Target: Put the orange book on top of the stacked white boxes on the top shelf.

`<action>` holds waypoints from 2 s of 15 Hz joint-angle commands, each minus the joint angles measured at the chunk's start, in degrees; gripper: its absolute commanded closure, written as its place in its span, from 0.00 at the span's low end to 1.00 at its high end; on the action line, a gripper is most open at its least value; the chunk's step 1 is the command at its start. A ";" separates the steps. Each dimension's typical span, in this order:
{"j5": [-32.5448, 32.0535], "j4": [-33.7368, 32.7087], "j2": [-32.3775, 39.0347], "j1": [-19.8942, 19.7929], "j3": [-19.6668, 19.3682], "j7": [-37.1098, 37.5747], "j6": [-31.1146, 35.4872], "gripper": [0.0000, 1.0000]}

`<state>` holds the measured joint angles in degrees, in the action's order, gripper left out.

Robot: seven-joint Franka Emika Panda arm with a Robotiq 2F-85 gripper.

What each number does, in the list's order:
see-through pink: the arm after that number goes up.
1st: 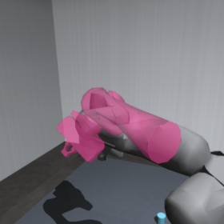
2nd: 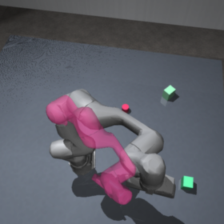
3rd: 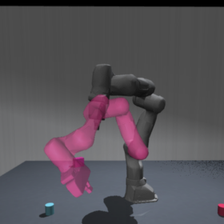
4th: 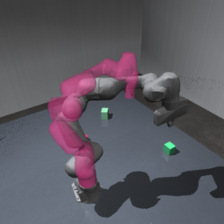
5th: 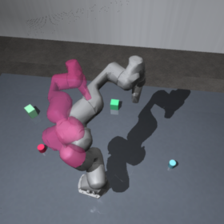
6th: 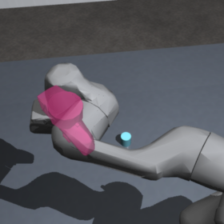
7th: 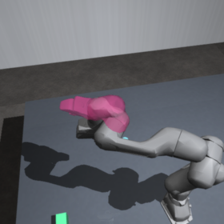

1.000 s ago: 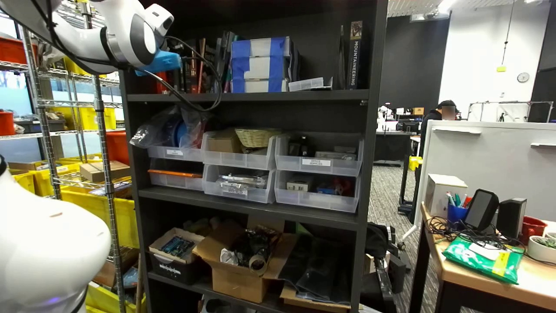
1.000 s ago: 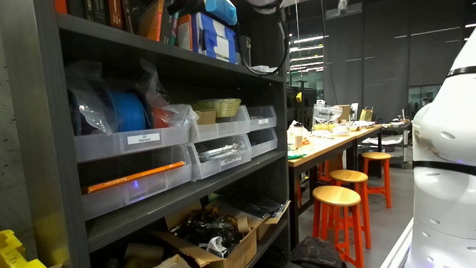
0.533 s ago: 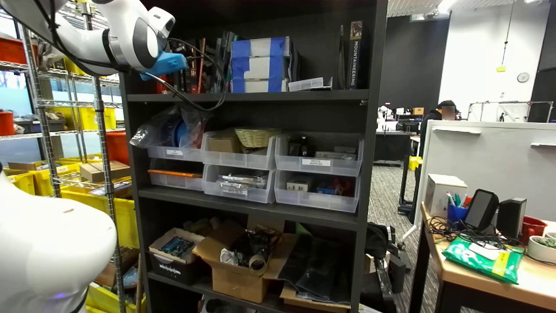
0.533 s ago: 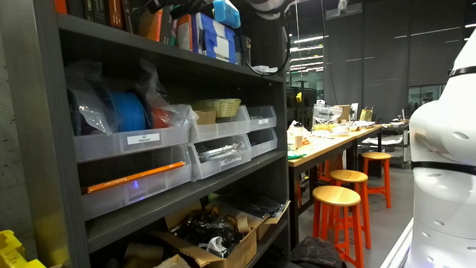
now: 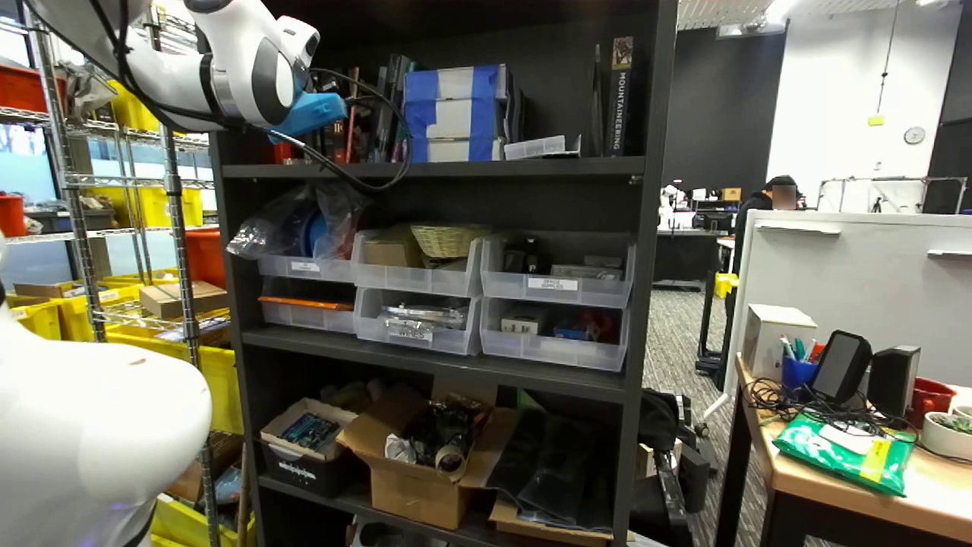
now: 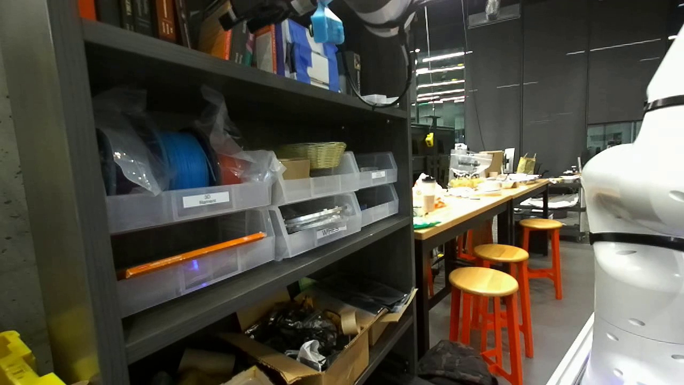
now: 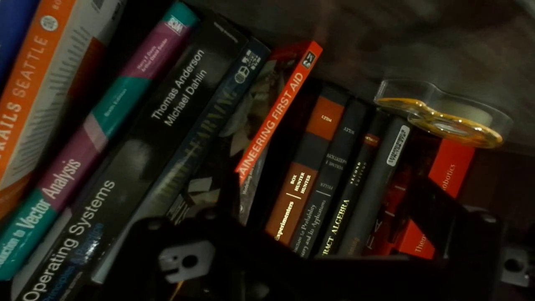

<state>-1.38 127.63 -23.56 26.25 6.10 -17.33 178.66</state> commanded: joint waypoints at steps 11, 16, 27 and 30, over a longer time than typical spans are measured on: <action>2.10 -9.62 9.04 11.32 -10.37 -3.37 1.26 0.00; 5.26 -12.12 11.46 9.80 -12.01 0.68 2.68 0.00; 10.43 -12.59 11.40 13.60 -13.46 -0.83 1.67 0.86; 10.61 -12.32 10.92 13.62 -13.75 -0.87 1.31 1.00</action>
<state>7.91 115.42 -11.95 38.63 -6.55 -17.46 180.10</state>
